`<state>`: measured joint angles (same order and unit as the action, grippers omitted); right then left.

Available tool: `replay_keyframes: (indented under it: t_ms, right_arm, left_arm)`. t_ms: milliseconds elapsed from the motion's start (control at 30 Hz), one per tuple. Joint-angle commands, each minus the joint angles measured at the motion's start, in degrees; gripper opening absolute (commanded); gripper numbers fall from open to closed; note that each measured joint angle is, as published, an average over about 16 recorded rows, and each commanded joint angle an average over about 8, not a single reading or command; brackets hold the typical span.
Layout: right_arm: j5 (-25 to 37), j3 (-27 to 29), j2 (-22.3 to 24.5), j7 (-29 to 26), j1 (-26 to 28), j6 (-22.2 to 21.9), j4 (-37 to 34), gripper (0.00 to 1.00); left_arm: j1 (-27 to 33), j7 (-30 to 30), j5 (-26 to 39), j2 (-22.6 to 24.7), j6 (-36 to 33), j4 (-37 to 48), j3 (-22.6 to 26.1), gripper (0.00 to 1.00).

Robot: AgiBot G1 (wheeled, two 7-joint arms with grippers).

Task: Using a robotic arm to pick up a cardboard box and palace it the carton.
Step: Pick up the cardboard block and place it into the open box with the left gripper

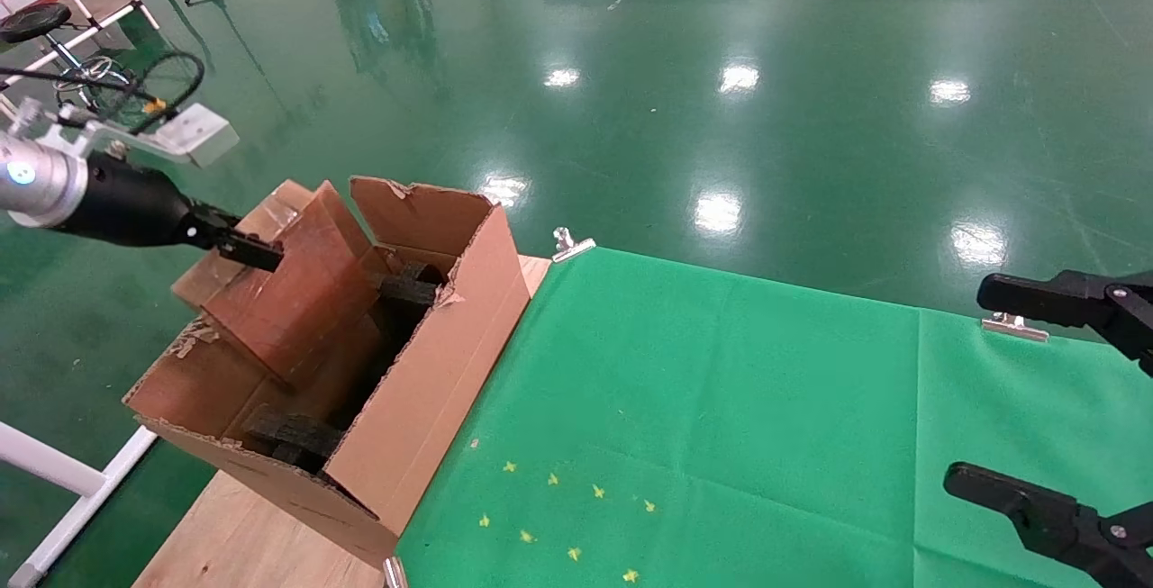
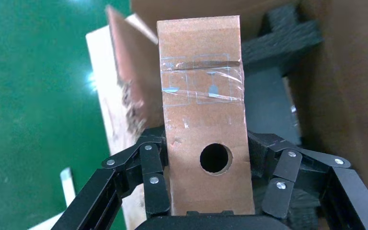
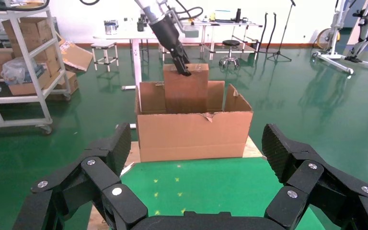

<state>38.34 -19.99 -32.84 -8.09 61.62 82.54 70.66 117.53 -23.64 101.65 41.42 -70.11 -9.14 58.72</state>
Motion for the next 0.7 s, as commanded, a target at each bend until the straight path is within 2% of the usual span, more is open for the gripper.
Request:
replay_keyframes:
  t_ms: [33,433,700]
  right_arm:
    - [0.00,0.00,0.00,0.00,0.00,0.00,0.00,1.00]
    - [0.00,0.00,0.00,0.00,0.00,0.00,0.00,1.00]
    - [0.00,0.00,0.00,0.00,0.00,0.00,0.00,1.00]
  left_arm:
    - [-0.38,0.67,0.46,0.59,1.86,2.15,0.23,0.00]
    - [-7.57,2.18,-0.99,3.01,13.10,7.69,-0.79,0.00]
    - [-11.38,1.78,-1.59,4.34,16.82,9.11,-1.20,0.00]
